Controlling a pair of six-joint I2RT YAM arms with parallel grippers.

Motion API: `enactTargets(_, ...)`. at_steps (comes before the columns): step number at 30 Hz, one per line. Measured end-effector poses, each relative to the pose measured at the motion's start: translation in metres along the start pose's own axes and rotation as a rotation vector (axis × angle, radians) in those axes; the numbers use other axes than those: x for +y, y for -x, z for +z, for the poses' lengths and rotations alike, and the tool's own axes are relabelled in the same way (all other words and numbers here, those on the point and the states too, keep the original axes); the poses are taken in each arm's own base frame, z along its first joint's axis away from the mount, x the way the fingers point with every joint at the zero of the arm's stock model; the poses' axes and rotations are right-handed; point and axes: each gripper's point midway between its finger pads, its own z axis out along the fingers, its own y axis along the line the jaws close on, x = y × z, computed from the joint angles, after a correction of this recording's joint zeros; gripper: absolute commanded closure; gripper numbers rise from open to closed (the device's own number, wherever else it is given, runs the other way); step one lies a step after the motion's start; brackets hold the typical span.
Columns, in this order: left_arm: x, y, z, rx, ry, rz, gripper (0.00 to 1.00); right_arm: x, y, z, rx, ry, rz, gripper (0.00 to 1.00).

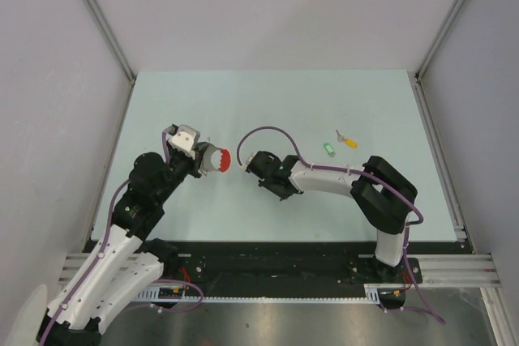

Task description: Put the keys on the keyring

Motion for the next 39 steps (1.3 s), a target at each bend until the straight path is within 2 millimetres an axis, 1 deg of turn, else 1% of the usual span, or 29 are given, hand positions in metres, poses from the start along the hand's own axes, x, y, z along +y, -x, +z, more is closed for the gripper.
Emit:
enactTargets(9,0.000,0.000,0.000,0.000,0.000,0.003,1.00,-0.001,-0.006,0.006,0.031,-0.021,-0.015,0.79)
enactTargets(14,0.000,0.000,0.000,0.001,-0.001,0.003,0.99,-0.001,-0.005,0.007,0.032,-0.033,-0.022,0.80)
enactTargets(19,0.000,-0.001,0.001,0.003,-0.002,0.003,1.00,-0.001,-0.005,0.007,0.033,-0.040,-0.031,0.87)
enactTargets(21,-0.001,-0.001,0.001,0.004,-0.005,0.003,1.00,-0.001,-0.005,0.008,0.034,-0.042,-0.035,0.94)
enactTargets(24,-0.001,-0.001,0.001,0.004,-0.008,0.003,1.00,-0.002,-0.006,0.008,0.036,-0.049,-0.042,1.00)
enactTargets(31,-0.002,-0.001,0.001,0.003,-0.014,0.003,1.00,-0.006,-0.006,0.006,0.037,-0.063,-0.041,1.00)
enactTargets(35,-0.007,-0.001,0.003,0.003,-0.039,0.005,1.00,-0.014,-0.003,-0.003,0.015,-0.049,-0.011,1.00)
enactTargets(37,-0.010,-0.002,0.005,0.006,-0.061,0.006,1.00,-0.024,0.003,-0.013,-0.019,-0.044,0.021,1.00)
enactTargets(39,-0.014,-0.004,0.008,0.011,-0.083,0.013,1.00,-0.038,0.011,-0.028,-0.073,-0.042,0.063,1.00)
